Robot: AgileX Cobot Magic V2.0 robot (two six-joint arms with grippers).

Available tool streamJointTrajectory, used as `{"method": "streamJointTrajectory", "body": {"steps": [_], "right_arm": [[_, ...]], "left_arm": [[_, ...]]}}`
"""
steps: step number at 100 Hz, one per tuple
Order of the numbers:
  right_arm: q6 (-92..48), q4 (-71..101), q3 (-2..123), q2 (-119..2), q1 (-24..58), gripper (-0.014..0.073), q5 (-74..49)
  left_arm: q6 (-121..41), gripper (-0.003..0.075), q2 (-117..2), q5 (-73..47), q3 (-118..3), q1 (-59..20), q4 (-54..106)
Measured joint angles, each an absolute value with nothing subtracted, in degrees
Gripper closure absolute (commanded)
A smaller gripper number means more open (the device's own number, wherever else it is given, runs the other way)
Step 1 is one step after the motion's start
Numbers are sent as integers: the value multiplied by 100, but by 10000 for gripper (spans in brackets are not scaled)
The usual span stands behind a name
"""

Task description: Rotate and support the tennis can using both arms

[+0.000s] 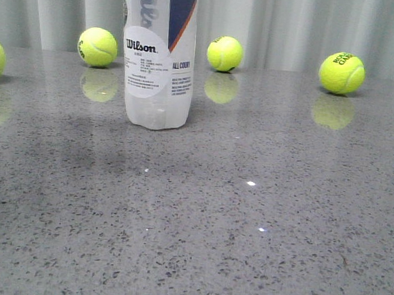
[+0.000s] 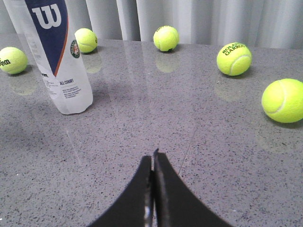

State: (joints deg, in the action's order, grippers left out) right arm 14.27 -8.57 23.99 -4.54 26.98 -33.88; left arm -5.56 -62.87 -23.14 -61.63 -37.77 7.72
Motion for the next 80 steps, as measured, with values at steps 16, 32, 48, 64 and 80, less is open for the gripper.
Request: {"method": "streamJointTrajectory", "body": {"steps": [16,32,48,64,80], "right_arm": [[1427,-857,2399,-454,2698,658,-3388],[1427,-857,2399,-454,2698,658,-3388],[1427,-857,2399,-454,2698,658,-3388],[1427,-857,2399,-454,2698,658,-3388],[1427,-857,2399,-454,2698,658,-3388]], "left_arm": [[-556,741,-5356,-2027,-5268,-3777,740],[-556,741,-4491,-1886,-4389,-3777,740],[-556,741,-3632,-1751,-3591,-3777,740],[-556,741,-2990,-1709,-3011,-3777,690],[-556,741,-2600,-1637,-2648,-3766,593]]}}
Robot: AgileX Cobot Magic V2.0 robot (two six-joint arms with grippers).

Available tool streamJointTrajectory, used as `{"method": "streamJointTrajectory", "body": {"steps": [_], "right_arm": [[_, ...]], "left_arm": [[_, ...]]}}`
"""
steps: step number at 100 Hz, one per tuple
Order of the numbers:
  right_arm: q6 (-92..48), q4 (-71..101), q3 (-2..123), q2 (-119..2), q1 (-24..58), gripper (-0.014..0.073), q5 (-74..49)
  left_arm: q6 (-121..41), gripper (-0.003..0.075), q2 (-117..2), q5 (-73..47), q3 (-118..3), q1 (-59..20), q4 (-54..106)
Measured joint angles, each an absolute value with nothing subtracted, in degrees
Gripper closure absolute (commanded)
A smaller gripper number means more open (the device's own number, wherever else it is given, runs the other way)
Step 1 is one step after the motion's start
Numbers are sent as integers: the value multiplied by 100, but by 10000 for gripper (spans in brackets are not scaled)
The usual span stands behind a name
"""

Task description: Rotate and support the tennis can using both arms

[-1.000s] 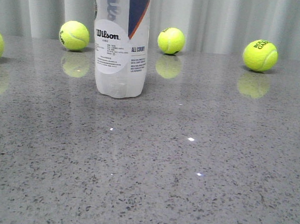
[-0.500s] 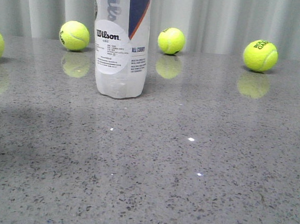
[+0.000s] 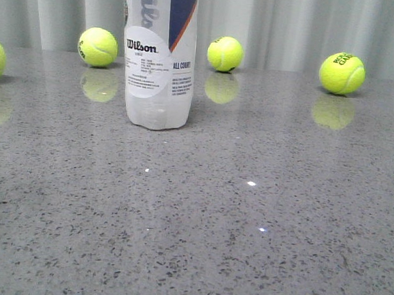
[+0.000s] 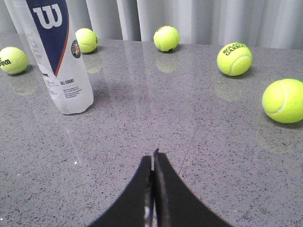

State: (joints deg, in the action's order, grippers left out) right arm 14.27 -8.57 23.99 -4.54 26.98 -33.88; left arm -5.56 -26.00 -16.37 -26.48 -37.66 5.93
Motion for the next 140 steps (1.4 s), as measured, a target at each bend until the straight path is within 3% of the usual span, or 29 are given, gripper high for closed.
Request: {"method": "streamJointTrajectory", "body": {"steps": [53,93,118,140], "right_arm": [[1427,-857,2399,-454,2698,658,-3388],[1427,-857,2399,-454,2698,658,-3388],[1427,-857,2399,-454,2698,658,-3388],[1427,-857,2399,-454,2698,658,-3399]], "left_arm": [[-504,741,-2471,-1004,-2150,-3604,334],[-163,741,-1493,-820,-1092,-1526,0],[-150,741,-296,-751,-57,-724,0],[-140,741,31,-784,-20,-247,0]]}}
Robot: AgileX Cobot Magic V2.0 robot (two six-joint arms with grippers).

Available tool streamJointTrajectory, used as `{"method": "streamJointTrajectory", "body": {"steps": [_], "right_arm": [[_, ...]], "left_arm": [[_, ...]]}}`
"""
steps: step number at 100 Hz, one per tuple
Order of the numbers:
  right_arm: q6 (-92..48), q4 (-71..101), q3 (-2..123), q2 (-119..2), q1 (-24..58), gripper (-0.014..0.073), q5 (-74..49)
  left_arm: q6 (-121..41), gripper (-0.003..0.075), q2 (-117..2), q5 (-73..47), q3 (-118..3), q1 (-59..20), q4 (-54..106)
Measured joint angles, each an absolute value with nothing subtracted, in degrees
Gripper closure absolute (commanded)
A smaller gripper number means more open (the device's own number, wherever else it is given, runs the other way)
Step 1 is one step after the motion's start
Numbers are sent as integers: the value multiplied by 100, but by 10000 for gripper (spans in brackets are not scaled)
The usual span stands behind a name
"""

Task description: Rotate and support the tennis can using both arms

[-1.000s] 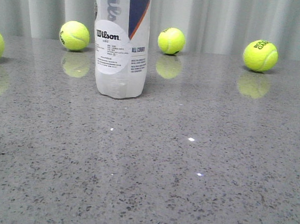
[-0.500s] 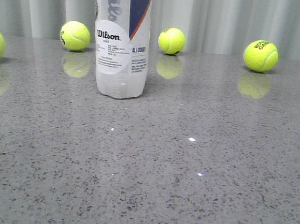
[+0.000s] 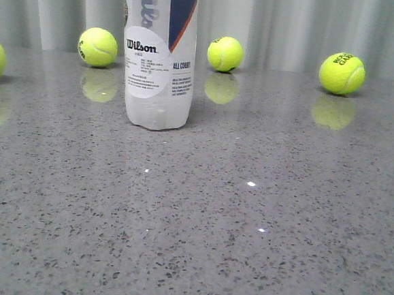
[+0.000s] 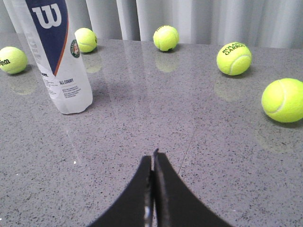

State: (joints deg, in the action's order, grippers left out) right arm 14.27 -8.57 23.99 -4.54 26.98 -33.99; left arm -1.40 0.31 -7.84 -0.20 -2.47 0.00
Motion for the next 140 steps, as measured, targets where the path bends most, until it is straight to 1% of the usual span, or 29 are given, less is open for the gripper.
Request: {"method": "streamJointTrajectory", "body": {"steps": [129,140], "right_arm": [[1427,-866,2377,-454,2698,658,-3292],[1427,-985,2377,-454,2589,658,-3281]], "left_arm": [[-140,741,31,-832,-20,-235,0],[-140,741,31,-832,-20,-235,0]]}}
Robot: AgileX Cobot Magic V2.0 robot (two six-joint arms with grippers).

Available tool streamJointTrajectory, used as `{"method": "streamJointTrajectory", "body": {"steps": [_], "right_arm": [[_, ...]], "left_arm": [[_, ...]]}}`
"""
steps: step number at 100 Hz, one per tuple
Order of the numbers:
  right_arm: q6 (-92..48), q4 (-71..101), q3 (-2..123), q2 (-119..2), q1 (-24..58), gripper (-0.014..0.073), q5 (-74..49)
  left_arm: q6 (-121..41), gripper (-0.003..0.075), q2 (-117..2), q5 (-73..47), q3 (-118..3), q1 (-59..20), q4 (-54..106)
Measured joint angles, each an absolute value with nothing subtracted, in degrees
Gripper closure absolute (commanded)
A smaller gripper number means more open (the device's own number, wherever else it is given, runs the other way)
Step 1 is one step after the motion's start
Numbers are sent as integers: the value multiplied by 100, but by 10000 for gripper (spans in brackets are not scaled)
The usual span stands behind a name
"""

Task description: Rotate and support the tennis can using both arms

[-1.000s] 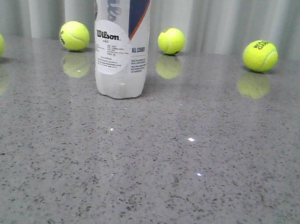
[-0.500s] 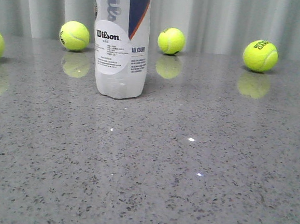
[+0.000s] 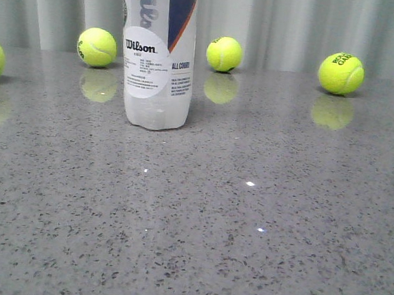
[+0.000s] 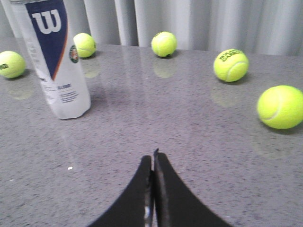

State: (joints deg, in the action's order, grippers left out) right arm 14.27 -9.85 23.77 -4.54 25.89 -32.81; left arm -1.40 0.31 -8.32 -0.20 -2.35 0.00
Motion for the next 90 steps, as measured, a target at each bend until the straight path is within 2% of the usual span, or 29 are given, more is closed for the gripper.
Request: {"method": "streamJointTrajectory", "body": {"steps": [21,53,66,90], "right_arm": [[1427,-1150,2011,-454,1592,658,-2686],[816,-708,359,-454,-352,658,-36],[676,-600,-64,-414,-534,658,440],[617,-509,-152,-153,-556,658,187]], "left_arm": [[-140,741,31,-832,-20,-235,0],[-140,741,31,-832,-20,-235,0],[-140,741,31,-832,-20,-235,0],[-140,741,31,-832,-20,-235,0]]}}
